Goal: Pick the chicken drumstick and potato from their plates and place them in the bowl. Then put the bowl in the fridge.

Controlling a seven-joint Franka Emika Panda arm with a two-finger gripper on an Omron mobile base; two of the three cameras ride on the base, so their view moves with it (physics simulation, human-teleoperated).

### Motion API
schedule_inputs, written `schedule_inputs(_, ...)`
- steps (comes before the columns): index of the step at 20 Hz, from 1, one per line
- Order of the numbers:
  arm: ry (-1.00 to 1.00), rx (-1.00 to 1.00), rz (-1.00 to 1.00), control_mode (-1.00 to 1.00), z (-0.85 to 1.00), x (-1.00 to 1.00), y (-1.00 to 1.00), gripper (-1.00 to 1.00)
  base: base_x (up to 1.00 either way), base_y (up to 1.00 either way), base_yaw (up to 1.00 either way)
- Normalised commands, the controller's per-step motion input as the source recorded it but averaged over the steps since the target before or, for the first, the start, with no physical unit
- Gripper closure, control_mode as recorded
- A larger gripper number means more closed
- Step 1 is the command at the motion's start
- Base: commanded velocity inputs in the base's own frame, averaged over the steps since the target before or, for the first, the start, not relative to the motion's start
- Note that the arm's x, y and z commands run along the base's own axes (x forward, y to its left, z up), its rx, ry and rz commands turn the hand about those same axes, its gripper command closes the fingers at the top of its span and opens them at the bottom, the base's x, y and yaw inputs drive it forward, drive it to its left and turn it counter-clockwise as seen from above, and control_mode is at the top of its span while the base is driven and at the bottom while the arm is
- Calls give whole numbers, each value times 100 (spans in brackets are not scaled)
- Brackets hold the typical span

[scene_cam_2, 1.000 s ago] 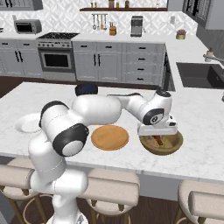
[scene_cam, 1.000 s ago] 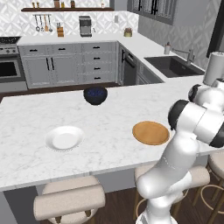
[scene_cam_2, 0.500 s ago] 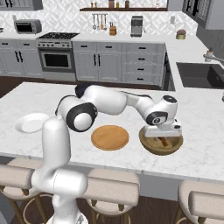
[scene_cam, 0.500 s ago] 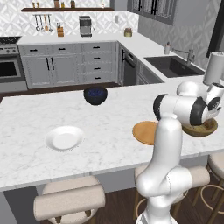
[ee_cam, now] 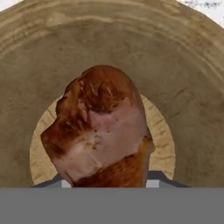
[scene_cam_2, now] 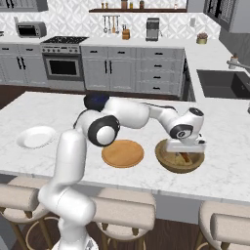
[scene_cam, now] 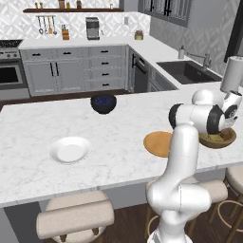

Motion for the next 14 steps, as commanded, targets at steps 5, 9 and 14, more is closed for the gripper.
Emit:
schedule_inputs(5, 0, 0, 0, -100, -4, 0, 0, -100, 0, 0, 0)
schedule_inputs(9, -2, -2, 0, -100, 0, -16, 18, -100, 0, 0, 0)
schedule_inputs(14, -2, -3, 0, -100, 13, -13, 46, -100, 0, 0, 0)
